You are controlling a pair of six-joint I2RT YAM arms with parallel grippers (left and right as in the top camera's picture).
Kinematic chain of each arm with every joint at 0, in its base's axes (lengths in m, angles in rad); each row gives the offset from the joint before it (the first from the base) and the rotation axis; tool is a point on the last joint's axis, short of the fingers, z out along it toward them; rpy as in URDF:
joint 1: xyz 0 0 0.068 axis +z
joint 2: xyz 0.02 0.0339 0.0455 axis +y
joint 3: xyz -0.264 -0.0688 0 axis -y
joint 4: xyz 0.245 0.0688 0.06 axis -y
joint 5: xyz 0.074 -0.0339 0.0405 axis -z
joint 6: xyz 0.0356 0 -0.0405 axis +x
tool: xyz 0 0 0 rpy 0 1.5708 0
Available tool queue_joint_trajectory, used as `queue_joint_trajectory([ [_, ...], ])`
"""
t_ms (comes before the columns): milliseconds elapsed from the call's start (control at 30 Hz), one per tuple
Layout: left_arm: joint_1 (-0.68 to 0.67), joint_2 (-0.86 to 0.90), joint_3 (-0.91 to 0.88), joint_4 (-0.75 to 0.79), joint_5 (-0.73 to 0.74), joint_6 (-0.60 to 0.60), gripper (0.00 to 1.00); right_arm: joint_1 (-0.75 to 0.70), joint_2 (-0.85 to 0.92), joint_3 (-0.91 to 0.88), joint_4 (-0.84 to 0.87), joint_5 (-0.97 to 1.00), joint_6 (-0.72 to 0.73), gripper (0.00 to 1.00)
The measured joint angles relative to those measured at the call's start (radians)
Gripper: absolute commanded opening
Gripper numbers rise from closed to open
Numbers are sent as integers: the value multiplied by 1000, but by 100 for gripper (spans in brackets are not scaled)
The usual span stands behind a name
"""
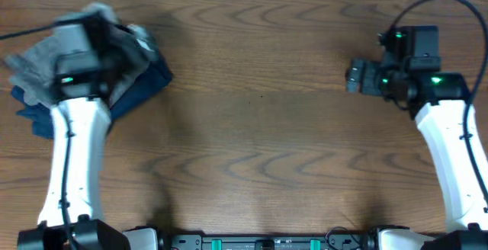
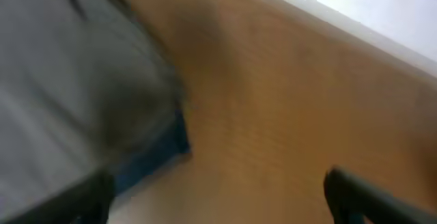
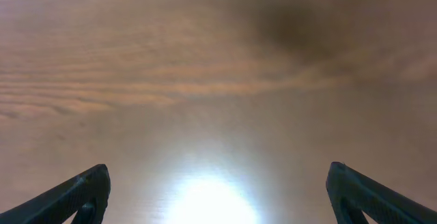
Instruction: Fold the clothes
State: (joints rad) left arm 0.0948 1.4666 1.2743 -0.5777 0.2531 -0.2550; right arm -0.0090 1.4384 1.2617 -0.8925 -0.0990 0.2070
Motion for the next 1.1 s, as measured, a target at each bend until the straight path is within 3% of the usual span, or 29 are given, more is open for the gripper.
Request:
queue_joint_trajectory([
  [233,-151,9,-8,-550,-55,24,98,-106,0,-1,-312,-24,-7,99],
  [367,-157,3,-13,-705,-69,26,98,-121,-5,-5,-390,-27,-14,99],
  [500,-158,-109,-90,-665,-76,27,99,-121,-99,-81,-340,-32,-21,99],
  [600,-171,-306,-188,-542,-80,15,89,-121,-275,-191,-211,-33,-26,99],
  [633,-184,-406,-229,-484,-85,12,89,-121,-350,-232,-162,-32,-27,99],
  [667,-200,-524,-275,-420,-100,12,98,-121,-462,-293,-82,-25,-29,99],
  [800,-230,-848,-393,-261,-145,0,98,-121,-743,-403,60,-19,-30,99],
  [900,-233,-1045,-434,-249,-168,-3,98,-121,-932,-433,55,-17,-30,99],
  [1100,-234,-1264,-444,-253,-184,-4,98,-121,-1130,-442,-29,-17,-30,99],
])
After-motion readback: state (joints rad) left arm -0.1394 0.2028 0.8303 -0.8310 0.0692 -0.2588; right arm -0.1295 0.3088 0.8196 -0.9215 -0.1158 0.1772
